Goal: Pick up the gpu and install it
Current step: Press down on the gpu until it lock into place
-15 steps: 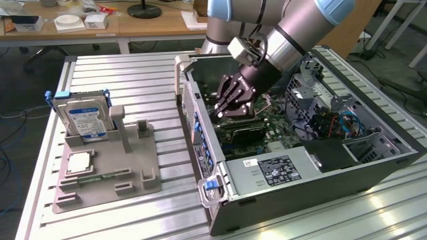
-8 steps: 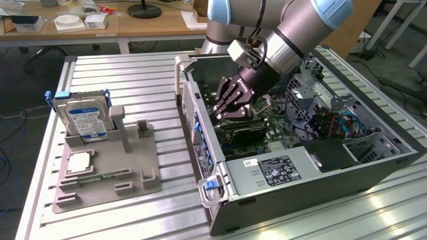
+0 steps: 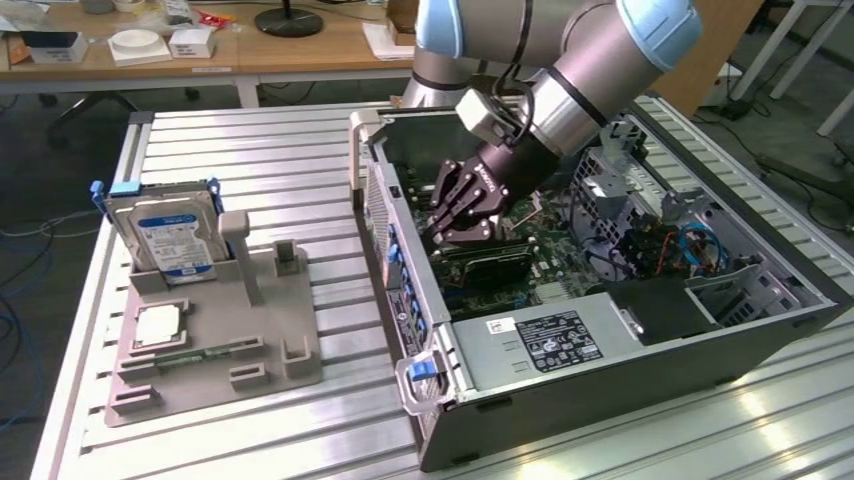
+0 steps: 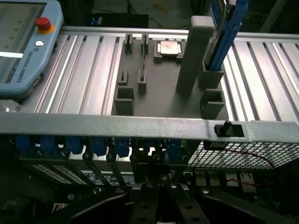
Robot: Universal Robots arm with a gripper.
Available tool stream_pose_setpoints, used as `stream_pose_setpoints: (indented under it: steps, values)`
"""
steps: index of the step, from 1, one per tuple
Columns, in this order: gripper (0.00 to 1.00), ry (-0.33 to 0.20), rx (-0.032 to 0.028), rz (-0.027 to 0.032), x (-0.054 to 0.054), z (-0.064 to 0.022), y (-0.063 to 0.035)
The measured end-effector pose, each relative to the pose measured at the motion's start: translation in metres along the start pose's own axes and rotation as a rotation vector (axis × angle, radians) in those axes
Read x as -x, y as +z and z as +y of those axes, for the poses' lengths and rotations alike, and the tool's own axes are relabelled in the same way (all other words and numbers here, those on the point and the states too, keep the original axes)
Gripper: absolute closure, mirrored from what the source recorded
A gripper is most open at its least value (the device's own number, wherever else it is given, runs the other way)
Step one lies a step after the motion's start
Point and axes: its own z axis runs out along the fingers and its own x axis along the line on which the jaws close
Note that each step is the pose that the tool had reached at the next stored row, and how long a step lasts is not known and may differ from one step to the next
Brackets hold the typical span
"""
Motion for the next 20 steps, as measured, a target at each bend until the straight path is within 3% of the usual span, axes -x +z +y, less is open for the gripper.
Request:
stream_pose_setpoints:
  steps: [1, 2, 3, 6, 8, 12, 14, 19, 20]
  values:
    - [0.90, 0.000, -0.0003, 0.0001, 0.0000, -0.0003, -0.0002]
    - [0.90, 0.000, -0.0042, 0.0003, 0.0000, -0.0003, -0.0003]
    - [0.90, 0.000, -0.0183, 0.0004, 0.0004, -0.0004, -0.0002]
    - [0.90, -0.001, -0.0687, 0.0016, 0.0009, -0.0005, -0.0002]
    - [0.90, 0.000, -0.0947, 0.0021, 0.0011, -0.0004, -0.0002]
    - [0.90, 0.000, -0.1303, 0.0027, 0.0014, 0.0003, 0.0003]
    - [0.90, 0.000, -0.1525, 0.0029, 0.0015, 0.0010, 0.0008]
    - [0.90, 0.001, -0.2337, 0.0042, 0.0016, 0.0018, 0.0015]
    - [0.90, 0.001, -0.2473, 0.0044, 0.0016, 0.0021, 0.0016]
